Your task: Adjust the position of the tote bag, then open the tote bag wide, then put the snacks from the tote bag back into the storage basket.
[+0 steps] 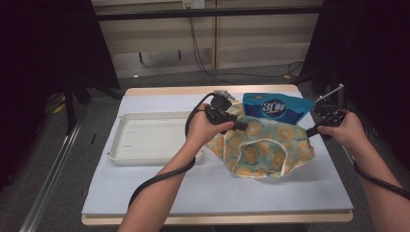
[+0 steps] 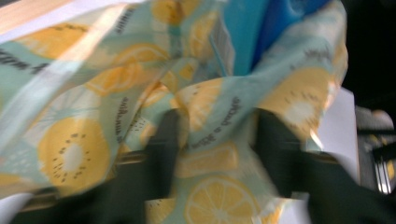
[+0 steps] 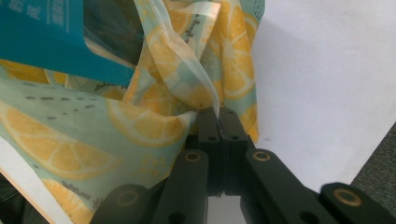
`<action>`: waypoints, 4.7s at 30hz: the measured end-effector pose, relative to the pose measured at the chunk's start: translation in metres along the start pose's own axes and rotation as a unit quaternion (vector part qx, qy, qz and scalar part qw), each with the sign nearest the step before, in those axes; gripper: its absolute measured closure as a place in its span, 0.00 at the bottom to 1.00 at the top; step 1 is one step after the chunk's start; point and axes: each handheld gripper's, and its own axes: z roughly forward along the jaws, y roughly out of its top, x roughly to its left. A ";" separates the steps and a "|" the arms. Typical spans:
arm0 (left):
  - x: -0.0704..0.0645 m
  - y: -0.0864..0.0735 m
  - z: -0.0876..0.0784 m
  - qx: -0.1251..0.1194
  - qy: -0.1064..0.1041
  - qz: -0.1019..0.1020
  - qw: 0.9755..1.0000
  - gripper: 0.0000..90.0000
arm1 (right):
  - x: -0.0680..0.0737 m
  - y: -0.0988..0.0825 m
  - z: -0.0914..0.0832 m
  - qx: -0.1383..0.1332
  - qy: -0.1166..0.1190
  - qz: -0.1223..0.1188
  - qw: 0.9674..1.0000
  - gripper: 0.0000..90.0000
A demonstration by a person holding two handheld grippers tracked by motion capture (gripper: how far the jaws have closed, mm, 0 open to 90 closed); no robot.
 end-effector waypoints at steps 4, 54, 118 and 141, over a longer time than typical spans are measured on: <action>-0.002 -0.003 -0.003 0.014 -0.010 0.005 1.000 0.93 | 0.000 0.000 0.000 -0.001 0.000 0.000 1.000 1.00; -0.025 -0.089 0.012 0.122 -0.032 -0.020 0.992 0.76 | -0.001 -0.022 0.012 -0.001 -0.024 -0.001 1.000 0.71; -0.007 0.078 -0.021 0.047 -0.005 0.045 0.998 0.36 | 0.048 -0.062 0.007 -0.018 -0.048 -0.020 0.998 0.10; -0.028 0.112 -0.026 0.100 -0.018 0.082 0.991 0.76 | 0.051 -0.060 0.010 -0.021 -0.043 -0.027 0.998 0.11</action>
